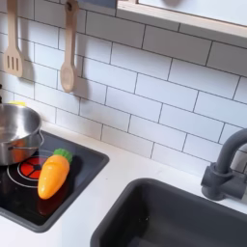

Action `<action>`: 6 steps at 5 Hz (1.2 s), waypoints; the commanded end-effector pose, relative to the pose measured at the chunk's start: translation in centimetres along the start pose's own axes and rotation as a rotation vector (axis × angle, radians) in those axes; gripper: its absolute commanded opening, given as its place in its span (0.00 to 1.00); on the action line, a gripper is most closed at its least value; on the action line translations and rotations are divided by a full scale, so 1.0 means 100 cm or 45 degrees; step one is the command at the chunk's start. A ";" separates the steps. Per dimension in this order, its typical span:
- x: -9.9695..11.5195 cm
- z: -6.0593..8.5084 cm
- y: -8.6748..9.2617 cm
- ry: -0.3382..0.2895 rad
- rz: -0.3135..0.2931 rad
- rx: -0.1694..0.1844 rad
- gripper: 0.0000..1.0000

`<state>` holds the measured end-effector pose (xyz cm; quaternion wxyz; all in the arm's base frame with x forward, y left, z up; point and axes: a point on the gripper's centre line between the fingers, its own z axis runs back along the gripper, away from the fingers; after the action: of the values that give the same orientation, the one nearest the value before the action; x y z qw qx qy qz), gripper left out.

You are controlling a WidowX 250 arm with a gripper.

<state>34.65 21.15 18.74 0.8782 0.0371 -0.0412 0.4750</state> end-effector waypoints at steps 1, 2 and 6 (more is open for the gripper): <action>0.005 -0.008 -0.003 0.062 -0.008 0.019 1.00; 0.007 -0.011 -0.006 0.065 -0.006 0.025 1.00; 0.013 -0.014 -0.006 0.031 0.003 0.040 0.55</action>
<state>35.81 22.07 17.62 0.8769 0.0434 -0.0242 0.4782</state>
